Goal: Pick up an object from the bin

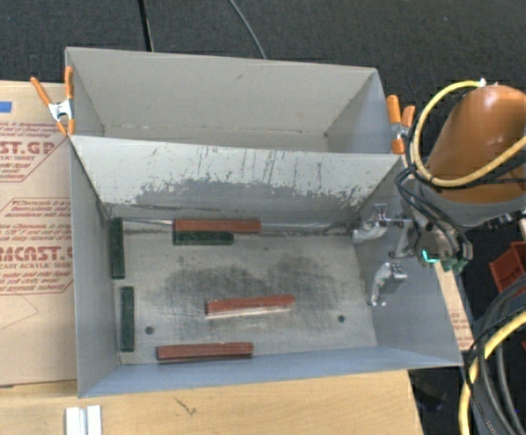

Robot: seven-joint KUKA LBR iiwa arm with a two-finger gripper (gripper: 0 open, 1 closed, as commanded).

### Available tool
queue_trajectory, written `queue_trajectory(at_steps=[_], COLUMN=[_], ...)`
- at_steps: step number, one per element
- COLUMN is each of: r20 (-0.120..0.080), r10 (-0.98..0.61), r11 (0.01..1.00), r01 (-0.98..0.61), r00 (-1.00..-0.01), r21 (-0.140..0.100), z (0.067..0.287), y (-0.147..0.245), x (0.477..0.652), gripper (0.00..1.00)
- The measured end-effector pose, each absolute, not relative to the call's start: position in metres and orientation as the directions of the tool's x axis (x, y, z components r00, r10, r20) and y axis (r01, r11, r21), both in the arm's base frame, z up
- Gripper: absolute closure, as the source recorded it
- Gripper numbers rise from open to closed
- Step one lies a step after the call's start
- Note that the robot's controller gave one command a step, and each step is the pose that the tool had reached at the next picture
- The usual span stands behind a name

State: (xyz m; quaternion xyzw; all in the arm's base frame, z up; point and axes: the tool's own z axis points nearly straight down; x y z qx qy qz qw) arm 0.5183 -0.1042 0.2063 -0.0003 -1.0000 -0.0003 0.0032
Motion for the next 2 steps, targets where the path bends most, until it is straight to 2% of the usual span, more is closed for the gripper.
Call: queue_trajectory(at_steps=[1, 2], r20=[-0.002, -0.008], r10=[-0.001, -0.039], r11=[1.000, 0.999], r01=[-0.001, -0.039], r00=[-1.000, -0.999], r21=[-0.001, -0.002], z=[0.211, 0.156], y=[-0.104, -0.083], x=[0.520, 0.534], gripper=[0.00, 0.00])
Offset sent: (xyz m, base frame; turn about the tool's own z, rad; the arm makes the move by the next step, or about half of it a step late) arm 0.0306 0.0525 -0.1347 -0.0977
